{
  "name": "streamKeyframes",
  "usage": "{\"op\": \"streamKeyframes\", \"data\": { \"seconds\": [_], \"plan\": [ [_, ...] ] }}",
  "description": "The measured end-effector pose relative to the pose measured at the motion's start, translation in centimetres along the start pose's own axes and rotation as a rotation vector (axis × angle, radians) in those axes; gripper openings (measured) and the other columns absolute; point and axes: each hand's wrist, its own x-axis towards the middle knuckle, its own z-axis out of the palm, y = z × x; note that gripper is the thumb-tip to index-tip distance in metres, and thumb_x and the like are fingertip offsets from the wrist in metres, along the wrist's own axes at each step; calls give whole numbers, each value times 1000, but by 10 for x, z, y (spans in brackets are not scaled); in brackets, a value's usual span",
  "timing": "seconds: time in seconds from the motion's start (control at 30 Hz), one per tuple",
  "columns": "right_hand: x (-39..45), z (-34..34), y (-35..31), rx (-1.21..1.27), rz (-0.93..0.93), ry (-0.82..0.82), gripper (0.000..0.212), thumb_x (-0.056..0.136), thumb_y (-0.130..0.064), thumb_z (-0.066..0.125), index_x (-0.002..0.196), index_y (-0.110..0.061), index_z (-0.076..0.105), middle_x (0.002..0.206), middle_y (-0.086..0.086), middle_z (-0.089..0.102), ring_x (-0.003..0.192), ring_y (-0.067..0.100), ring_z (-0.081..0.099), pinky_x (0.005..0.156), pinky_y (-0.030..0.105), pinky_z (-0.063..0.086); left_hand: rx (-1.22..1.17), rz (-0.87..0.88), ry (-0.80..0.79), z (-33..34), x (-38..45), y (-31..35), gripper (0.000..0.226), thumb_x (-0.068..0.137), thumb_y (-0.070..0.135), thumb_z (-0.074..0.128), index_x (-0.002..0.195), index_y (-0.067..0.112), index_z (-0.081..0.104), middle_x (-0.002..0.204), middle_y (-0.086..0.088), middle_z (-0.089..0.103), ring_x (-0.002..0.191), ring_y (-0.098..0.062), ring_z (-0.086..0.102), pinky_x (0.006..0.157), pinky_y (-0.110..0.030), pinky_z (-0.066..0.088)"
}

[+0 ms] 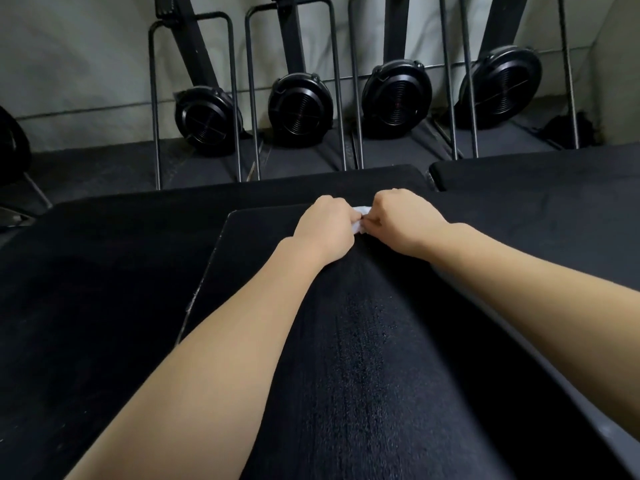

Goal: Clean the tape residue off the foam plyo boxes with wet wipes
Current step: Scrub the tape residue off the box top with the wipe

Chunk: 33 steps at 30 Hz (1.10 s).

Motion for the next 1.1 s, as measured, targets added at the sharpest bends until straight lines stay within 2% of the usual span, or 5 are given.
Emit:
{"op": "streamKeyframes", "data": {
  "seconds": [0.27, 0.53, 0.73, 0.83, 1.1],
  "plan": [
    [-130, -9, 0, -132, -313, -4, 75, 91, -69, 22, 74, -17, 74, 74, 0, 59, 72, 23, 61, 105, 37, 42, -3, 158, -1, 0, -108, 35, 22, 97, 19, 49, 107, 31, 64, 91, 6, 63, 74, -17, 44, 63, -32, 43],
    [-129, -6, 5, -166, -309, 103, 41, 102, -35, 44, 87, -14, 76, 85, 3, 61, 81, 27, 61, 102, 41, 45, -36, 106, -16, 21, -100, 39, 51, 87, 10, 42, 127, 41, 53, 107, 2, 51, 72, -19, 55, 57, -34, 52],
    [-133, -13, 2, -79, -182, 34, 52, 97, -55, 43, 89, -13, 72, 87, 0, 59, 87, 22, 56, 65, 32, 44, 32, 54, -46, 22, -96, 45, 60, 87, 7, 41, 130, 48, 54, 102, 2, 57, 73, -21, 54, 57, -33, 48],
    [-181, -25, -3, -24, -317, 60, 74, 89, -73, 28, 74, -16, 73, 77, 0, 59, 74, 22, 56, 60, 32, 47, 49, 49, -60, 13, -142, 61, 43, 95, 19, 47, 125, 48, 56, 100, 3, 55, 74, -18, 50, 58, -29, 41],
    [-274, -23, -8, -26, -468, 207, 38, 93, -38, 49, 69, -23, 75, 70, -4, 60, 59, 20, 51, 69, 30, 50, -72, 0, -69, -9, -261, 119, 25, 92, 15, 45, 111, 31, 49, 89, 6, 37, 68, -17, 51, 60, -36, 52]
  ]
}}
